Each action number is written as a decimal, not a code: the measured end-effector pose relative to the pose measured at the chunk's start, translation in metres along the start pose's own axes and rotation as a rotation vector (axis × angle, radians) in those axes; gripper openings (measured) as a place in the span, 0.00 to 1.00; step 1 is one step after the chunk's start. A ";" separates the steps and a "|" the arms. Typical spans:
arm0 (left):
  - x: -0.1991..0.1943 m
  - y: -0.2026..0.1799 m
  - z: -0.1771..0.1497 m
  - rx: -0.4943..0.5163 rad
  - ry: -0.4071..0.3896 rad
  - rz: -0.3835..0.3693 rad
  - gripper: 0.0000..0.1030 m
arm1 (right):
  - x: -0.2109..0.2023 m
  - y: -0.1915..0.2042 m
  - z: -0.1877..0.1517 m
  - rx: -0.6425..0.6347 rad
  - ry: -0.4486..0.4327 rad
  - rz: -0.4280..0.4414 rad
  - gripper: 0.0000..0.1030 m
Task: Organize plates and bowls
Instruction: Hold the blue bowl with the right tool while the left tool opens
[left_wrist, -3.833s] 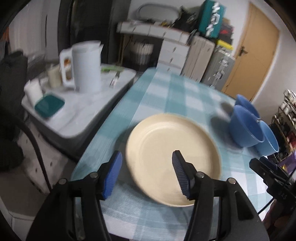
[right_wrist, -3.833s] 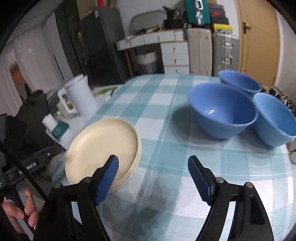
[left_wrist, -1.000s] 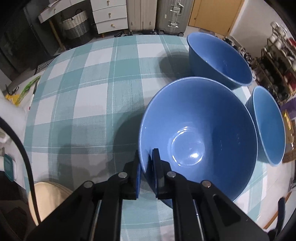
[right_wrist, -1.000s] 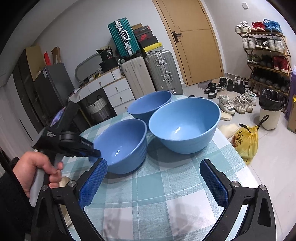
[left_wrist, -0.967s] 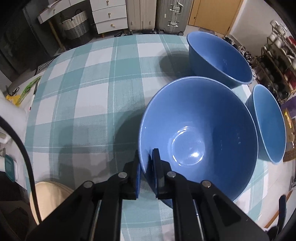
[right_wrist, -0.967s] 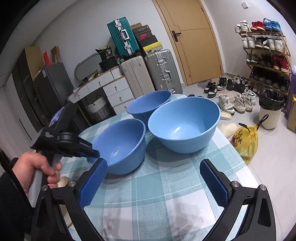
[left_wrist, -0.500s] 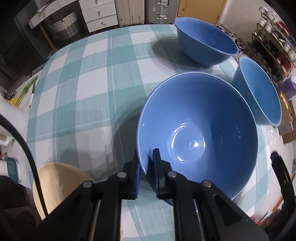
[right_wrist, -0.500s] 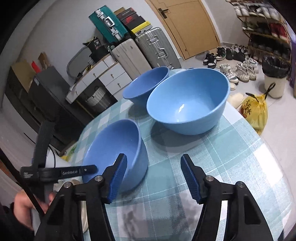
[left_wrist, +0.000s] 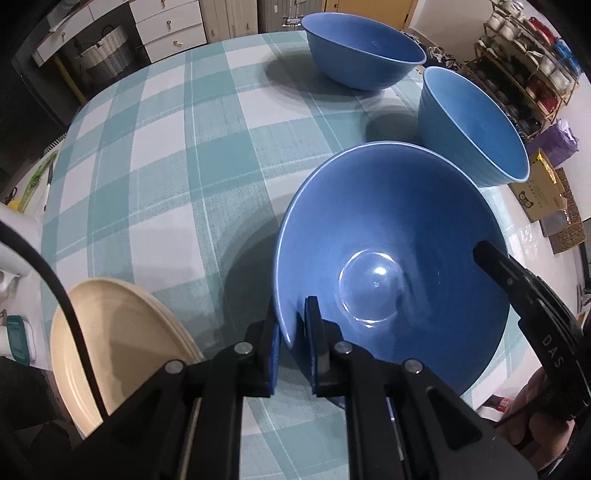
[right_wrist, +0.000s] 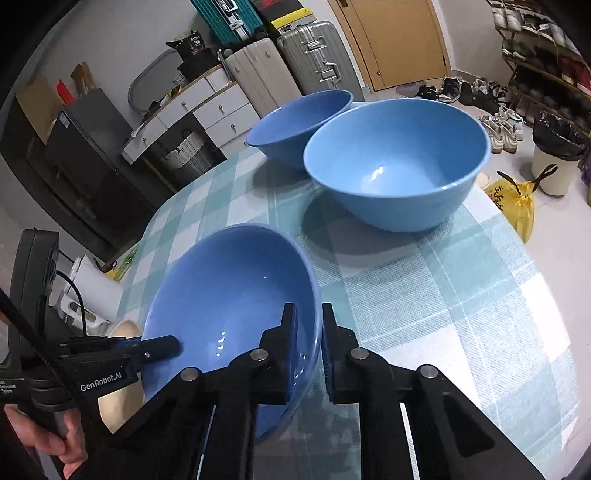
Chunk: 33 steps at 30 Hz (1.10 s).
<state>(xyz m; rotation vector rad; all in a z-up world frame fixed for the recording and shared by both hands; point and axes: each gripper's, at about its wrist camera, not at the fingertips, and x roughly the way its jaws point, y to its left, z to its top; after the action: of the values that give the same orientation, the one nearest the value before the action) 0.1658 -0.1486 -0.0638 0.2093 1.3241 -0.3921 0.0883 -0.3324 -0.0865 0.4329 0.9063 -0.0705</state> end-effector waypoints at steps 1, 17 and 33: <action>-0.001 -0.001 -0.002 -0.003 0.005 -0.015 0.09 | -0.002 -0.004 -0.002 0.001 0.001 -0.004 0.08; -0.002 -0.035 -0.045 0.018 0.038 -0.070 0.09 | -0.052 -0.032 -0.050 0.039 -0.023 -0.009 0.06; -0.003 -0.055 -0.069 0.047 0.084 -0.087 0.11 | -0.083 -0.043 -0.059 0.084 0.004 0.005 0.06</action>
<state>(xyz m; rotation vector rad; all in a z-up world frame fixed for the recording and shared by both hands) 0.0816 -0.1735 -0.0730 0.2094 1.4107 -0.4929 -0.0170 -0.3584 -0.0682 0.5132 0.9085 -0.1031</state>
